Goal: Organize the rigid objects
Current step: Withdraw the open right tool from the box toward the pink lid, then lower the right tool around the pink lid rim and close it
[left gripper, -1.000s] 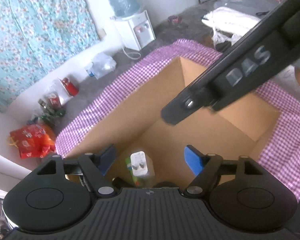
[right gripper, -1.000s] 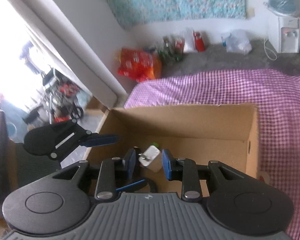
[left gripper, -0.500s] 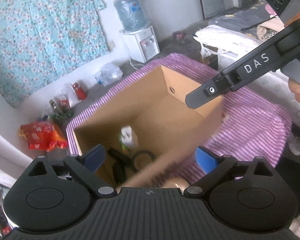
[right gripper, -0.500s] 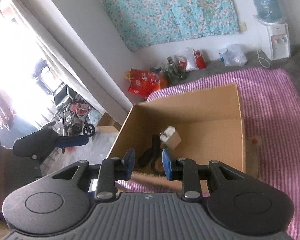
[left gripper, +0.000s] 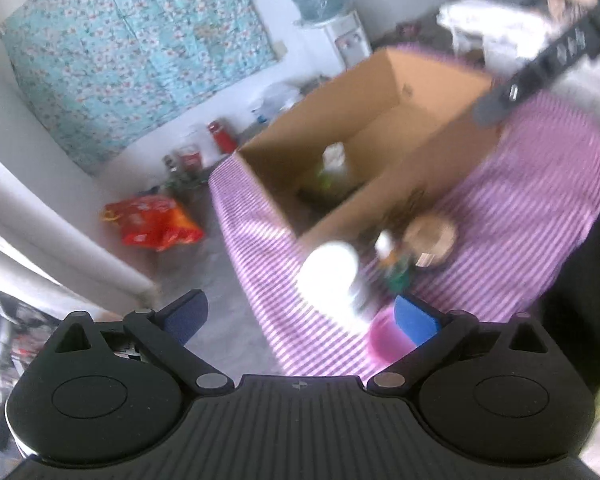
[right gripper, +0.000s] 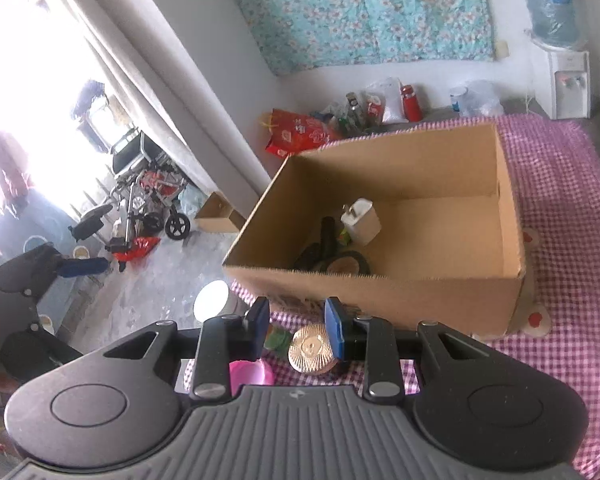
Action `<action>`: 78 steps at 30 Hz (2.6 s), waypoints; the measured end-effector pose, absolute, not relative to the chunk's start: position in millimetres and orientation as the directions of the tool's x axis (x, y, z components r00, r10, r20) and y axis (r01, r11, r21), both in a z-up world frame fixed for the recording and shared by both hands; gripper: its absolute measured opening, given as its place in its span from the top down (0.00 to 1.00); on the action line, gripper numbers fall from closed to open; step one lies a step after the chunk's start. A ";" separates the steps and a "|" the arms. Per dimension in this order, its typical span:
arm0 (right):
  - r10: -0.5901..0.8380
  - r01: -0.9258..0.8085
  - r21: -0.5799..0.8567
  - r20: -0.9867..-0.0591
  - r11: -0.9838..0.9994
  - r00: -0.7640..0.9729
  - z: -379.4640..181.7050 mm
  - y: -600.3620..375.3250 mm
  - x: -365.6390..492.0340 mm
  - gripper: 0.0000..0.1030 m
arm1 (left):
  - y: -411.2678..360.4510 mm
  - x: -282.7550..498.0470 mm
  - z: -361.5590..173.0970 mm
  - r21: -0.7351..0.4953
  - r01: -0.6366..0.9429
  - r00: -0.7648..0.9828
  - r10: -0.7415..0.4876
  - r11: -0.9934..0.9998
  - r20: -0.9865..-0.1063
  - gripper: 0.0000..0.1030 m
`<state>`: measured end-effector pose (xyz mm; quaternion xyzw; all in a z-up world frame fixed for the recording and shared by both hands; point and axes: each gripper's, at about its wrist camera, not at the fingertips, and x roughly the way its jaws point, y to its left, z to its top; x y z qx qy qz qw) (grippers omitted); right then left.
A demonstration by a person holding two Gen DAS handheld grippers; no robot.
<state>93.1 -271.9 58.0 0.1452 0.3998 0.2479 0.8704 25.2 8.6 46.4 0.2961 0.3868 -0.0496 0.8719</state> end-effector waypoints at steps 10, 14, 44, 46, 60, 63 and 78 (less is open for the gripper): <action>0.533 -0.298 0.443 -0.740 0.845 0.411 3.2 -237.7 92.5 0.69 | -2.8 16.9 -34.4 0.401 0.484 0.629 0.010 0.778 -0.778 0.02; 0.562 -0.332 0.464 -0.755 0.821 0.337 -13.8 -208.7 94.5 0.69 | -8.3 27.9 -55.0 0.309 0.500 0.593 -0.060 0.809 -0.803 0.03; 0.443 -0.615 0.214 -0.862 0.759 0.246 -55.8 -121.4 96.4 0.78 | 17.2 53.2 -80.9 0.077 0.403 0.535 -0.167 0.912 -0.828 0.30; 0.434 -0.629 0.200 -0.868 0.751 0.241 -52.2 -126.1 93.6 0.78 | 10.3 52.5 -79.6 0.073 0.422 0.532 -0.182 0.903 -0.827 0.30; 0.350 -0.673 0.060 -0.886 0.737 0.305 -35.5 -178.6 66.3 0.76 | -34.8 61.2 -75.5 0.075 0.543 0.510 -0.258 0.836 -0.820 0.30; 0.340 -0.711 -0.024 -0.867 0.703 0.365 -37.3 -163.8 61.4 0.76 | -32.8 63.7 -73.9 0.063 0.547 0.494 -0.261 0.835 -0.829 0.30; 0.325 -0.807 -0.121 -0.873 0.578 0.364 -50.5 -144.5 60.0 0.78 | -33.9 68.4 -69.9 0.061 0.524 0.501 -0.250 0.850 -0.829 0.33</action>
